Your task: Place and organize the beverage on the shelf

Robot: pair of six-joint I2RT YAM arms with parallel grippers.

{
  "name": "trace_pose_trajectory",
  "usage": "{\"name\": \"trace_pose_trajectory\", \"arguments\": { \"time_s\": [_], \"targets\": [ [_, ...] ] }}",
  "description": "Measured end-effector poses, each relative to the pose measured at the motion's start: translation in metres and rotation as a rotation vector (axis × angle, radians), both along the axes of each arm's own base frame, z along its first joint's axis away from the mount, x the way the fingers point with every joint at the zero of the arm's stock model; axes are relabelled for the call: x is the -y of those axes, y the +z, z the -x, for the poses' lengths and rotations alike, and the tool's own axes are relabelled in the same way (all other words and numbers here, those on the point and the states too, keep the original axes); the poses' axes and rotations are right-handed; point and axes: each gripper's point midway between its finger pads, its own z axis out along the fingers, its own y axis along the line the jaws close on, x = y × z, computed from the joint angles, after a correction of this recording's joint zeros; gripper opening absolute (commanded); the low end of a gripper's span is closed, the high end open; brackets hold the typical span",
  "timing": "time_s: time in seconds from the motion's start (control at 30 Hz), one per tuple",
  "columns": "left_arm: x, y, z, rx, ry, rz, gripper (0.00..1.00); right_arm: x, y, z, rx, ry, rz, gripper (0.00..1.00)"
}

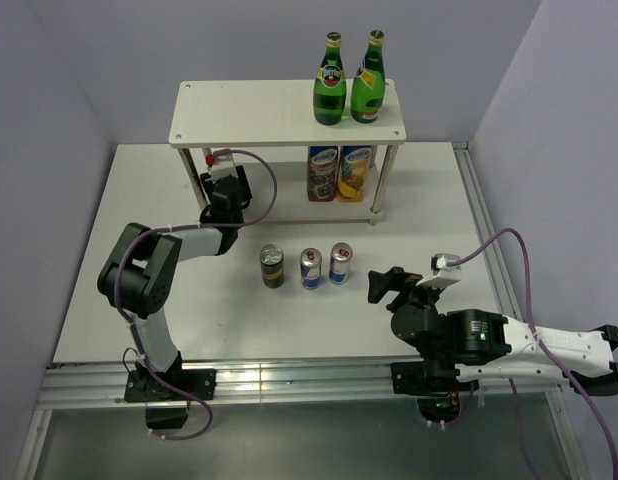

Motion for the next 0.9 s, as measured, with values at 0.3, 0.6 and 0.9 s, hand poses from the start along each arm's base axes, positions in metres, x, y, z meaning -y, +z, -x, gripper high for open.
{"name": "trace_pose_trajectory", "arguments": {
  "time_s": [0.3, 0.6, 0.9],
  "targets": [
    [0.004, 0.001, -0.001, -0.006, -0.013, 0.0, 0.86, -0.001, 0.0, 0.0, 0.0, 0.003, -0.002, 1.0],
    [0.015, 0.017, 0.002, 0.019, -0.051, 0.018, 0.99, -0.002, 0.0, 0.0, 0.002, 0.004, -0.005, 1.0],
    [-0.003, 0.056, 0.058, 0.04, -0.043, 0.085, 0.99, -0.002, -0.002, 0.0, 0.004, 0.009, 0.006, 1.0]
  ]
}}
